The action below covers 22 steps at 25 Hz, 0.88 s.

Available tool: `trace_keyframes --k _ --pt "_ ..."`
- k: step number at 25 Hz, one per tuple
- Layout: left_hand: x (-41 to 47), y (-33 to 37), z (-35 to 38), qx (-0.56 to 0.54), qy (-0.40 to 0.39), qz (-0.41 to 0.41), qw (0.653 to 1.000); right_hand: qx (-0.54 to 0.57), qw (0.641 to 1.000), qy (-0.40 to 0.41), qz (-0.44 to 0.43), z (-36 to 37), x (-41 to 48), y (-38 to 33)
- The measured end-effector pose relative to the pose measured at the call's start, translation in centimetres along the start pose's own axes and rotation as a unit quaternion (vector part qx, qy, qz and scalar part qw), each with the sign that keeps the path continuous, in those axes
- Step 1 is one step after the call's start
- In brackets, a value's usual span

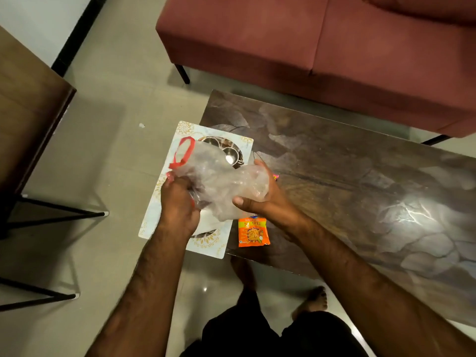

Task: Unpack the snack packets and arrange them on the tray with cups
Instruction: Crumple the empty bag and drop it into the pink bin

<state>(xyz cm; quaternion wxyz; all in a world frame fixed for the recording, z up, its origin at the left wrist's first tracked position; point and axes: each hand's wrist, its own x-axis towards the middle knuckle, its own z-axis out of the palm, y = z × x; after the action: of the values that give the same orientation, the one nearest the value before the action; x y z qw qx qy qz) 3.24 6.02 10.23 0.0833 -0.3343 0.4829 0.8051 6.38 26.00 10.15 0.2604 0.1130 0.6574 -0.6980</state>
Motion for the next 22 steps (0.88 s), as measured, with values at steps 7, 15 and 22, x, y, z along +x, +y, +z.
trace_keyframes --k 7,15,22 --pt "-3.6 -5.3 6.0 0.296 -0.142 0.086 0.941 0.105 0.991 0.08 -0.037 0.6 -0.8 -0.9" --pt "-6.1 -5.4 6.6 0.368 -0.123 0.313 0.867 0.077 0.968 0.233 -0.051 -2.8 -1.6 -2.0" --pt "-6.0 -3.8 7.9 0.303 -0.276 0.111 0.906 0.13 0.958 0.254 -0.039 -4.7 -3.6 -3.1"
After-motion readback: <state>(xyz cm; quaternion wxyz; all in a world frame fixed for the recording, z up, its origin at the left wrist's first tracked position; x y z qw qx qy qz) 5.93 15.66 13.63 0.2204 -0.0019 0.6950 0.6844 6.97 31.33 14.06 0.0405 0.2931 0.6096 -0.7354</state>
